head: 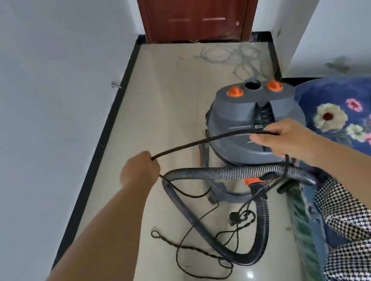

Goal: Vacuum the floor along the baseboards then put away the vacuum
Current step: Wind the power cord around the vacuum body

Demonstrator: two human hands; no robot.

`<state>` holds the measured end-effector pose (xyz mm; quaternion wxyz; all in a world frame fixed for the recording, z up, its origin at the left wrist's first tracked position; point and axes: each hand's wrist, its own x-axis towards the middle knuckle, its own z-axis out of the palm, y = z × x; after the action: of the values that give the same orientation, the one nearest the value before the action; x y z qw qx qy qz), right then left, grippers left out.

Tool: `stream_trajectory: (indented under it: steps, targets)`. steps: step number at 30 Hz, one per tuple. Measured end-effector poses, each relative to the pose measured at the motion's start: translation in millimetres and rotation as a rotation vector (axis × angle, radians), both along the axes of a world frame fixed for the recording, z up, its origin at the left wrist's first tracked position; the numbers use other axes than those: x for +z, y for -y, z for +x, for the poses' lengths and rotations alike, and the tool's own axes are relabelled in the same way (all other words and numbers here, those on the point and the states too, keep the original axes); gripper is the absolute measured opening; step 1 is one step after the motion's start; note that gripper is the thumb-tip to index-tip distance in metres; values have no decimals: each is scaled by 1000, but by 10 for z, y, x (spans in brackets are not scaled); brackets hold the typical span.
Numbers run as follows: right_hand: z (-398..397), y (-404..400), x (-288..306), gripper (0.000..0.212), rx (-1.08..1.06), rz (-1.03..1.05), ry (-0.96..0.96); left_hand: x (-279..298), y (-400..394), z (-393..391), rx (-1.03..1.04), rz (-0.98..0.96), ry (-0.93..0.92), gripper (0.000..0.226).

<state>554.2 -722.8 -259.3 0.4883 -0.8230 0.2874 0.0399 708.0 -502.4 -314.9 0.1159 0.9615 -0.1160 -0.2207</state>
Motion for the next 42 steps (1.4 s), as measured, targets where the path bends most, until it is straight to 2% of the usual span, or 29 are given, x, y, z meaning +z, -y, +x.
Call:
stream_trajectory:
  steps: [2, 3, 5, 7, 8, 11, 12, 15, 18, 21, 25, 27, 30, 33, 36, 38, 40, 41, 42]
  targets:
    - [71, 162, -84, 25, 15, 45, -25, -86, 83, 63, 266, -259, -315, 25]
    - [106, 242, -127, 29, 12, 63, -19, -112, 116, 115, 384, -417, -495, 23]
    - [177, 412, -192, 45, -32, 119, 9, -150, 175, 259, 463, -616, -699, 20]
    - [254, 579, -238, 59, -79, 183, -6, -176, 246, 430, 554, -781, -724, 18]
    - [303, 639, -261, 61, -64, 186, -35, -143, 302, 507, 682, -902, -713, 17]
    - [463, 728, -411, 56, 176, 70, -270, -30, 542, 722, 975, -1280, -616, 21]
    - [512, 729, -480, 55, 265, 28, -358, -5, 630, 797, 1038, -1318, -555, 26]
    - [659, 755, -709, 62, 432, -16, -488, 42, 765, 982, 1151, -1131, -476, 32]
    - [829, 915, -873, 67, 581, -10, -540, 89, 726, 1054, 1298, -1021, -564, 26]
    - [895, 982, -957, 61, 815, -44, -566, 76, 697, 1047, 1127, -908, -538, 30]
    - [945, 915, -1047, 37, 1038, -75, -634, 235, 708, 925, 810, -759, -412, 32]
    - [1105, 882, -1112, 38, 1026, -120, -589, 402, 668, 897, 664, -724, -358, 30]
    - [1534, 743, -1123, 42, 909, -207, -362, 630, 552, 825, 510, -633, -269, 37]
    - [1949, 413, -951, 68, 781, -77, -132, 818, 370, 736, 444, -544, -163, 48]
    - [2214, -75, -682, 84, 826, 48, -68, 1015, 163, 670, 432, -527, -94, 56]
    - [2297, -418, -586, 71, 881, 101, -66, 1152, 31, 647, 415, -551, -45, 62]
    - [2309, -680, -522, 27, 902, 123, -70, 1306, -87, 618, 447, -649, -4, 65]
    - [2295, -768, -513, 22, 903, 120, -48, 1357, -170, 615, 485, -690, 35, 64]
    - [2284, -817, -535, 31, 900, 105, -46, 1394, -263, 621, 521, -700, 78, 60]
